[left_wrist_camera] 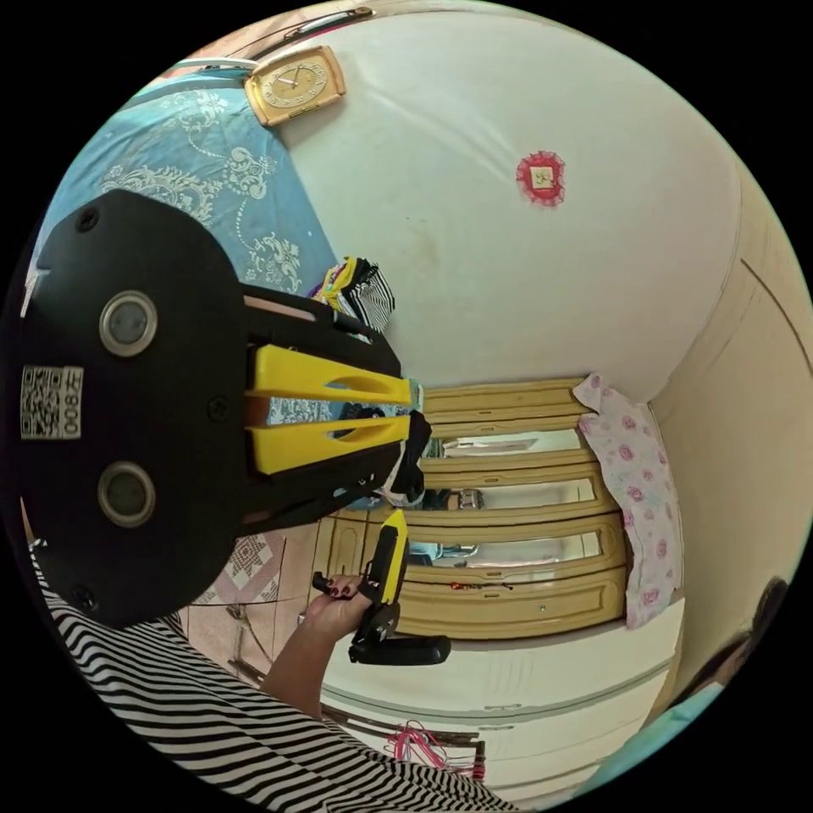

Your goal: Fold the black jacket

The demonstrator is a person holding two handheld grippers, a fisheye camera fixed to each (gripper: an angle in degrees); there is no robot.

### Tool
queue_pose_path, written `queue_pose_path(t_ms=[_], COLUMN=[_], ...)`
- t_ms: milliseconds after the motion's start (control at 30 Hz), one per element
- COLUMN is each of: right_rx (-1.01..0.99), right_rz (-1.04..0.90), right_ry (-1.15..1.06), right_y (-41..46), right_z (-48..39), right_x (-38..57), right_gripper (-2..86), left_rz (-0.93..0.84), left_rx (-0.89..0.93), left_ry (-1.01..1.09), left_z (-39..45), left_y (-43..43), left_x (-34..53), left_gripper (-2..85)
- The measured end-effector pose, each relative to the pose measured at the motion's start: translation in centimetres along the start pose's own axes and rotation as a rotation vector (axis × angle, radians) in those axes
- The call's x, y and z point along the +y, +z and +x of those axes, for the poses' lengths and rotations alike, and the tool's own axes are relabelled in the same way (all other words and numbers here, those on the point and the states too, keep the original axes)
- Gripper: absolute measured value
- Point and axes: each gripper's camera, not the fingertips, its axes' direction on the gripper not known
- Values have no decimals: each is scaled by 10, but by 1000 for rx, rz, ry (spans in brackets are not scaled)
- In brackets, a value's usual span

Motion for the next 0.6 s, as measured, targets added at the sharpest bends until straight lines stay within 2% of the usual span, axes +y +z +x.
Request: queue_pose_path(t_ms=[133,200,367,600], right_rx=[-52,-106,-152,-265], right_rz=[18,-11,-50,-98], right_ry=[17,46,101,264], right_y=[-8,-3,17,99], right_z=[-4,0,14,71], right_x=[10,18,45,101], right_gripper=[32,71,84,91], left_rz=[17,7,6,-80], left_rx=[2,20,64,124], left_ry=[33,21,-3,-97], left_z=[12,11,-1,-60], left_y=[-8,-5,13,88], left_x=[2,5,13,34], left_gripper=[36,51,91,115])
